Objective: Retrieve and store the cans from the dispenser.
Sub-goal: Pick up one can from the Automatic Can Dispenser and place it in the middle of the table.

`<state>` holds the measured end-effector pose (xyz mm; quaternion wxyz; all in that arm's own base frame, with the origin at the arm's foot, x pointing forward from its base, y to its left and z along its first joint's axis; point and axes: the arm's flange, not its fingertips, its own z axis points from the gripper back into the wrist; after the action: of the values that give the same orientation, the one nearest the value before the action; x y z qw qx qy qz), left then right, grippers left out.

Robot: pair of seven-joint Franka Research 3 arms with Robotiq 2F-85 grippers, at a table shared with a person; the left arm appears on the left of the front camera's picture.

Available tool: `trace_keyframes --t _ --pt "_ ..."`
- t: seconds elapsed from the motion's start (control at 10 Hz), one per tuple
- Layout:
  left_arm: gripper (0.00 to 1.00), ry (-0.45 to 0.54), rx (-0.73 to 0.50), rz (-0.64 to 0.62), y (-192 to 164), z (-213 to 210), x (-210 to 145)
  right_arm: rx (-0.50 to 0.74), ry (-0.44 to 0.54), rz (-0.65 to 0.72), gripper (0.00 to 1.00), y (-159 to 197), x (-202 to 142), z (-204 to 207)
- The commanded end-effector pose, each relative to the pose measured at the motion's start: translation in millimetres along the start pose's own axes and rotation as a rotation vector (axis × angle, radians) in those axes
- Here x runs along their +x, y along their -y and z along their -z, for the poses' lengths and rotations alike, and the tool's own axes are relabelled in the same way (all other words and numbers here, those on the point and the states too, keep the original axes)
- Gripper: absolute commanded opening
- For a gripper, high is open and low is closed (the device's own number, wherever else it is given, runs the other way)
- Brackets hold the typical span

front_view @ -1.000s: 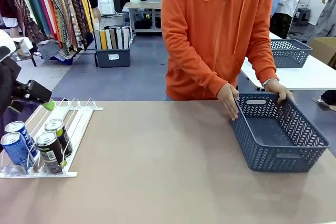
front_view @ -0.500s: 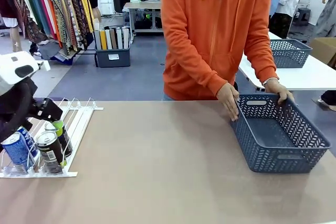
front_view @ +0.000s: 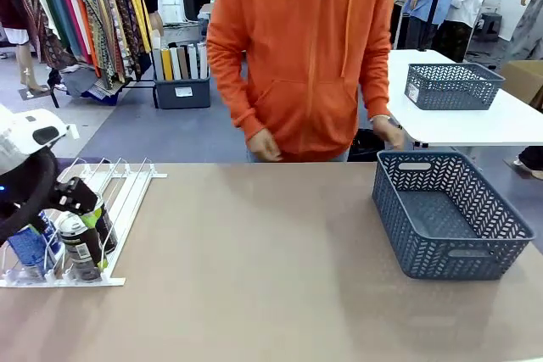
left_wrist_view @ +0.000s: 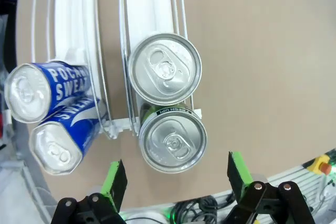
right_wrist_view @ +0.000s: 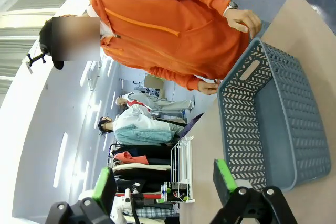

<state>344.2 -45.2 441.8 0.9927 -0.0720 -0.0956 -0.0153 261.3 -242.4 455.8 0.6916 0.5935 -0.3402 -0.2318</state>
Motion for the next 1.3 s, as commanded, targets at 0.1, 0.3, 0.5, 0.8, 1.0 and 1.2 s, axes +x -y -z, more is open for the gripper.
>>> trace_keyframes --t 0.1,0.3,0.5,0.8,1.0,1.2 --pt "1.00 -0.030 -0.010 0.001 -4.3 27.3 -5.9 0.014 0.007 -0.012 1.00 -2.1 3.5 0.2" --pt "1.00 -0.027 0.000 0.002 -2.1 34.9 -4.8 0.014 0.007 -0.012 1.00 -2.1 3.5 0.2" --pt "1.00 -0.038 0.006 0.015 1.4 40.3 -0.1 0.014 0.007 -0.012 1.00 -2.1 3.5 0.2" --pt "1.00 -0.042 0.020 0.005 2.1 43.2 1.4 0.014 0.007 -0.012 1.00 -2.1 3.5 0.2" --pt "0.00 -0.019 0.049 -0.001 2.0 43.4 2.8 0.014 0.007 -0.012 1.00 -2.1 3.5 0.2" --pt "0.00 0.034 0.062 -0.002 2.3 42.6 3.6 0.014 0.007 -0.012 1.00 -2.1 3.5 0.2"
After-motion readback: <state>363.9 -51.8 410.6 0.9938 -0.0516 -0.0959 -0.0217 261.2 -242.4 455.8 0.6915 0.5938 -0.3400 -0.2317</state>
